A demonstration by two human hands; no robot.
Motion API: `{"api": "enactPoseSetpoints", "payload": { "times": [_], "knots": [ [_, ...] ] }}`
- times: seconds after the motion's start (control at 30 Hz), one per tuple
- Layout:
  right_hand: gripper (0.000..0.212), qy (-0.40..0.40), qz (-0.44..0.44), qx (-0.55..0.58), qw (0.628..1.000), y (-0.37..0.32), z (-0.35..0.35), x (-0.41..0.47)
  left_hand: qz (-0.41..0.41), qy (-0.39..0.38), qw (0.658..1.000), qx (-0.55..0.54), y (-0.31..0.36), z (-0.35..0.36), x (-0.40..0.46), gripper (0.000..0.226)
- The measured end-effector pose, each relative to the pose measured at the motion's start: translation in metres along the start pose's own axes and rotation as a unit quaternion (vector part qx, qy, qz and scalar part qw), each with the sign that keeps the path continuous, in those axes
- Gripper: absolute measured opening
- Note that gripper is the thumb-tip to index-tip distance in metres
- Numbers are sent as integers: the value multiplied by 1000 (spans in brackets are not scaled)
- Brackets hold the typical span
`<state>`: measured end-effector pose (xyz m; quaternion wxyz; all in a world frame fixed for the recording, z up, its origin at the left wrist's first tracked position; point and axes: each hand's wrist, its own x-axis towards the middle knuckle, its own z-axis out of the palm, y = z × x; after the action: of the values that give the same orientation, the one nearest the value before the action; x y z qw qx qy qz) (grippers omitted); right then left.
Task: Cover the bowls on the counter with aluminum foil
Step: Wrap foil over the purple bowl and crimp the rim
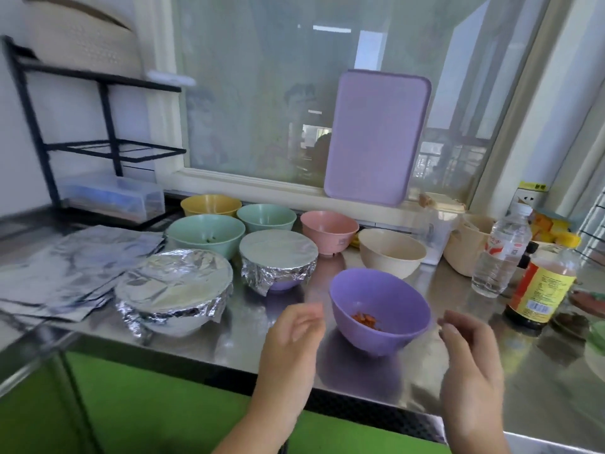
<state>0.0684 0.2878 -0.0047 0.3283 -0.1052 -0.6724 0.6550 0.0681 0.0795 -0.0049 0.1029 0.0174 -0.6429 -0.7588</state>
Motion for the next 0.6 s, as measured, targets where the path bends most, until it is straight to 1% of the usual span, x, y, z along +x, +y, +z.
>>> {"api": "enactPoseSetpoints", "payload": {
  "times": [0.03,0.1,0.17,0.23,0.3,0.37,0.4,0.47,0.53,0.6],
  "knots": [
    [15,2,-40,-18,999,-13,4,-5,4,-5,1000,-19,10,-11,-7,15],
    [23,-33,-106,-43,993,-40,22,-19,22,-23,999,-39,36,-38,-22,12],
    [30,-119,-158,-58,978,-68,52,-42,49,-29,998,-22,64,-70,-34,9],
    [30,-223,-196,-66,953,-94,92,-70,80,-5,997,-21,93,-103,-43,14],
    [23,-303,-247,-78,917,-117,137,-96,105,54,993,-9,114,-137,-44,17],
    [23,-369,-289,-97,878,-133,186,-117,113,136,984,28,122,-176,-34,13],
    [23,-396,-309,-109,858,-138,210,-126,104,177,977,54,121,-198,-25,11],
    [18,-441,-346,-141,816,-140,261,-140,76,255,957,114,111,-244,-7,20],
    [18,-484,-379,-190,766,-136,312,-149,51,293,933,201,96,-286,13,27],
    [23,-512,-413,-251,710,-127,361,-155,10,291,913,284,86,-317,29,31]
  ]
}}
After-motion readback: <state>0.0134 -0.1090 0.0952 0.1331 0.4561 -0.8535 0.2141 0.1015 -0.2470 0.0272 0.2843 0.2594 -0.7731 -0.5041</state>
